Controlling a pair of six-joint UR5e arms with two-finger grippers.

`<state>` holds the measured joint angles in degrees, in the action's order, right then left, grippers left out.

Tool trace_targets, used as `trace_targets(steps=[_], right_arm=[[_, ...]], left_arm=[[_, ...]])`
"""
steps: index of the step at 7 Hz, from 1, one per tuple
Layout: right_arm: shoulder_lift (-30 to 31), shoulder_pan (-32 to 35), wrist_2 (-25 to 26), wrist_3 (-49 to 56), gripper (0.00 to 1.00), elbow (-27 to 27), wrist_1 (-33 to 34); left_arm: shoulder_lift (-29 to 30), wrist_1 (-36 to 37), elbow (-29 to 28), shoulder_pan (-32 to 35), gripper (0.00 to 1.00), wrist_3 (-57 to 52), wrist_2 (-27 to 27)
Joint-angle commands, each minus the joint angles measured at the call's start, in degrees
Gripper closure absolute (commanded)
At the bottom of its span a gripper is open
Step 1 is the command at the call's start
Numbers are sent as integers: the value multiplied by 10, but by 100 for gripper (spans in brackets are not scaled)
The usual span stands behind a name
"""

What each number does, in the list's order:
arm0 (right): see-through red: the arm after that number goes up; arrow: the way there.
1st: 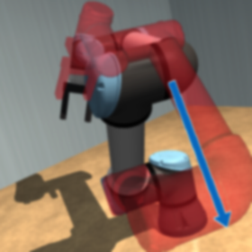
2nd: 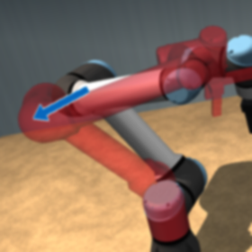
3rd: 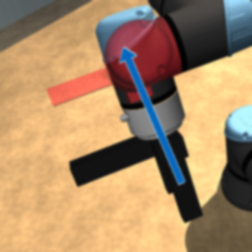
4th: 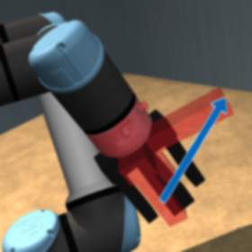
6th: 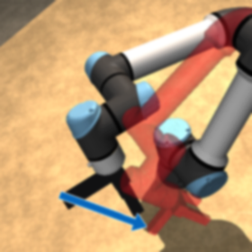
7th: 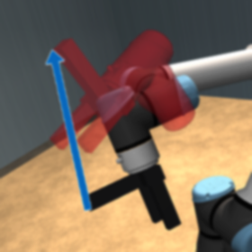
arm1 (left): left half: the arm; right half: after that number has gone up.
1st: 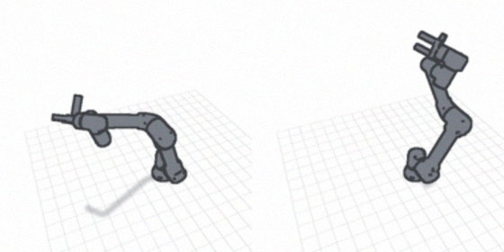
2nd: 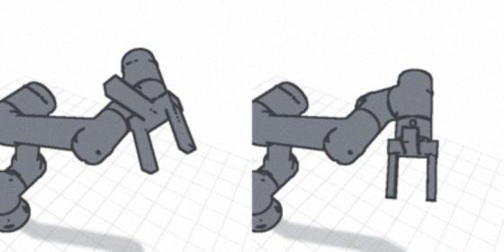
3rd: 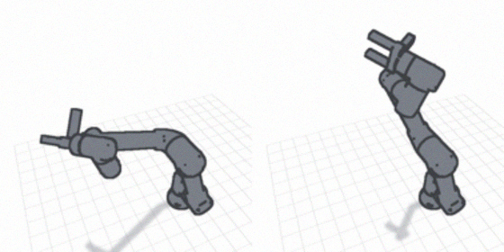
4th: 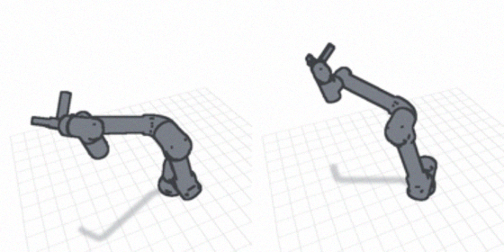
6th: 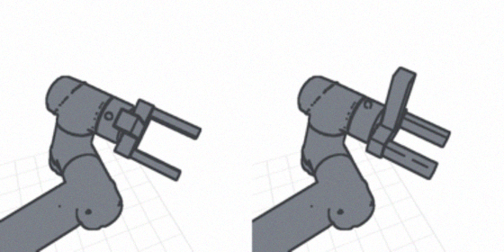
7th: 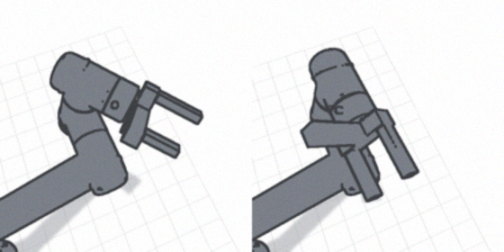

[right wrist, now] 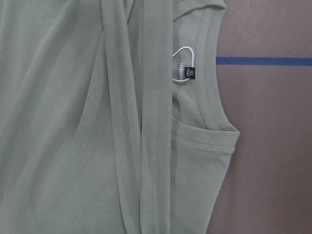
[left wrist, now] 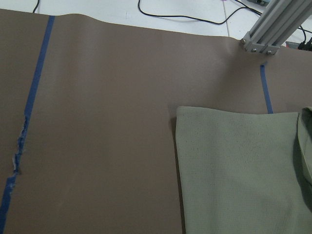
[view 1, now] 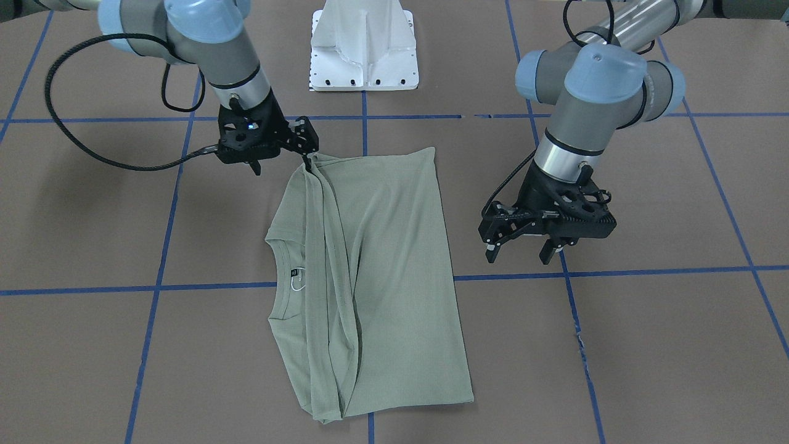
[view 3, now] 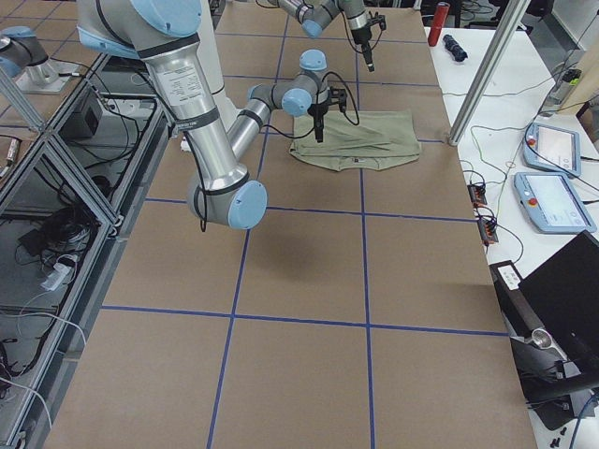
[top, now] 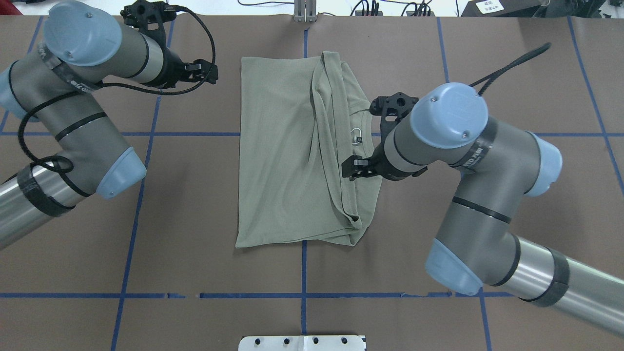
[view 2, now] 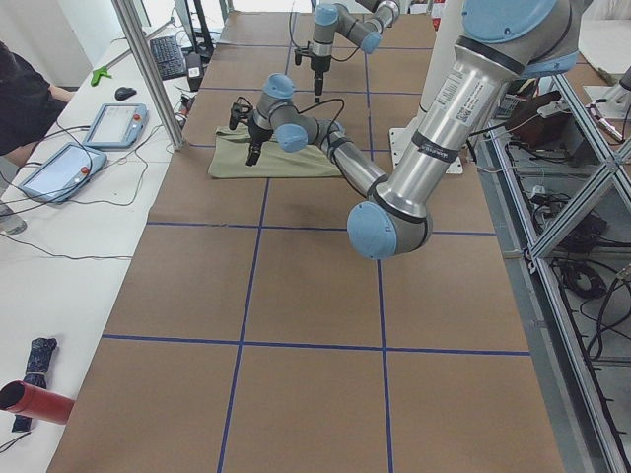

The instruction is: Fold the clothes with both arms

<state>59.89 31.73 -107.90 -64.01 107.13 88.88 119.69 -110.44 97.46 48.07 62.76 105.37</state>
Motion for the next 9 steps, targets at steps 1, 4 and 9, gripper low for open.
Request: trace_targets(steps=[1, 4, 9], right_arm=[[-22, -52, 43, 79, 0, -51, 0], [-38, -76, 61, 91, 0, -98, -28], [-65, -77, 81, 136, 58, -145, -42]], left_arm=[[-27, 9, 36, 0, 0, -2, 9], [-32, 8, 37, -1, 0, 2, 9], [-32, 8, 31, -3, 0, 4, 9]])
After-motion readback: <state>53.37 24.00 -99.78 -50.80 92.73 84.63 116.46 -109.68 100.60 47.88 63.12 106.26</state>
